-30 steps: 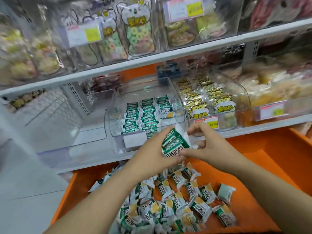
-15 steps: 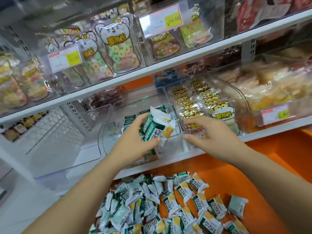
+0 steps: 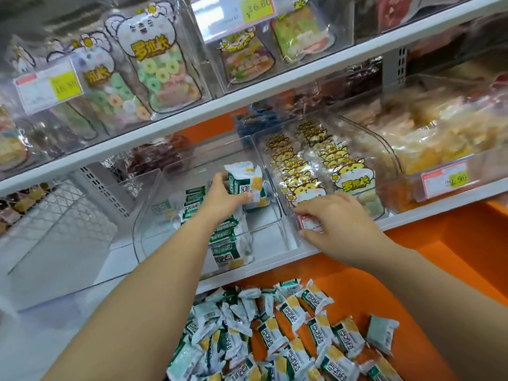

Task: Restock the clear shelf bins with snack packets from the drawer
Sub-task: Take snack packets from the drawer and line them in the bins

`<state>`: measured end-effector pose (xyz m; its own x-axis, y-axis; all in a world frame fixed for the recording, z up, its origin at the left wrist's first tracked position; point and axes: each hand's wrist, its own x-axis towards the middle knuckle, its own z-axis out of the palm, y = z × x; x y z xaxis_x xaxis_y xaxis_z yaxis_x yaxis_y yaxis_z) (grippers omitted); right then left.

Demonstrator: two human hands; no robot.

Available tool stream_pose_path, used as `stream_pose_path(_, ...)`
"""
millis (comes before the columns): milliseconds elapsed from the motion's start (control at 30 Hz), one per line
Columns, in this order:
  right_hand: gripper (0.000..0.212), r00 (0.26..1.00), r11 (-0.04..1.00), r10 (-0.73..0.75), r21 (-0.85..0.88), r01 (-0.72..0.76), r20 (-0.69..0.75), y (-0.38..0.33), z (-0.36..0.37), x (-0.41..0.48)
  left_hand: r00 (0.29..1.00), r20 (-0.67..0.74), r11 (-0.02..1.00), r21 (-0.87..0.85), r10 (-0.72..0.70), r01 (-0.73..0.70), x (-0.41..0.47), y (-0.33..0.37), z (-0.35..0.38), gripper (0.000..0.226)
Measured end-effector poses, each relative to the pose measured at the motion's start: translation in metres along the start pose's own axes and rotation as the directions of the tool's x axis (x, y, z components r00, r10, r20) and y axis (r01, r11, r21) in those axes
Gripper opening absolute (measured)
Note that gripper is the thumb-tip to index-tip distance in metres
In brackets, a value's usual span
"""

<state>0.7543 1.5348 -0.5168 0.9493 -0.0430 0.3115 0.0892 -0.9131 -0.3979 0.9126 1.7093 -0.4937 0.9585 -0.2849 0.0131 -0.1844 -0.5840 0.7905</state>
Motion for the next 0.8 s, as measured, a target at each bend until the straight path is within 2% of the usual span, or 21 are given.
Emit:
stream_pose_path(67, 0.04, 1.0, 1.0, -0.019, -0.006, 0.019, -0.011, 0.002, 0.001, 0.0, 0.993, 0.117, 0.988, 0.151, 0.012, -0.03, 0.005, -0.004, 0.003, 0.074)
stream_pose_path(167, 0.04, 0.999, 1.0, -0.025, -0.011, 0.025, -0.028, 0.004, 0.003, 0.0, 0.978, 0.208, 0.933, 0.352, 0.004, -0.079, 0.013, -0.01, 0.004, 0.077)
stream_pose_path(300, 0.036, 0.998, 1.0, -0.024, 0.007, 0.025, -0.057, 0.004, 0.005, 0.002, 0.971, 0.24, 0.842, 0.525, -0.006, -0.124, 0.025, -0.007, 0.008, 0.079)
stream_pose_path(433, 0.034, 0.997, 1.0, -0.02, 0.021, 0.022, -0.078, 0.005, 0.007, 0.004, 0.959, 0.254, 0.666, 0.738, -0.126, -0.108, 0.035, -0.005, 0.02, 0.076)
stream_pose_path(500, 0.033, 0.996, 1.0, -0.018, 0.021, 0.02, -0.084, 0.005, 0.007, 0.004, 0.963, 0.234, 0.632, 0.769, -0.131, -0.1, 0.037, -0.005, 0.026, 0.075)
stream_pose_path(633, 0.034, 0.995, 0.999, -0.024, 0.022, 0.027, -0.096, 0.005, 0.009, 0.004, 0.991, 0.125, 0.739, 0.672, -0.049, -0.048, 0.038, -0.01, 0.029, 0.076)
stream_pose_path(800, 0.034, 0.995, 1.0, -0.03, 0.004, 0.03, -0.097, 0.005, 0.011, 0.005, 0.998, 0.047, 0.753, 0.655, 0.049, -0.067, 0.034, -0.018, 0.02, 0.04)
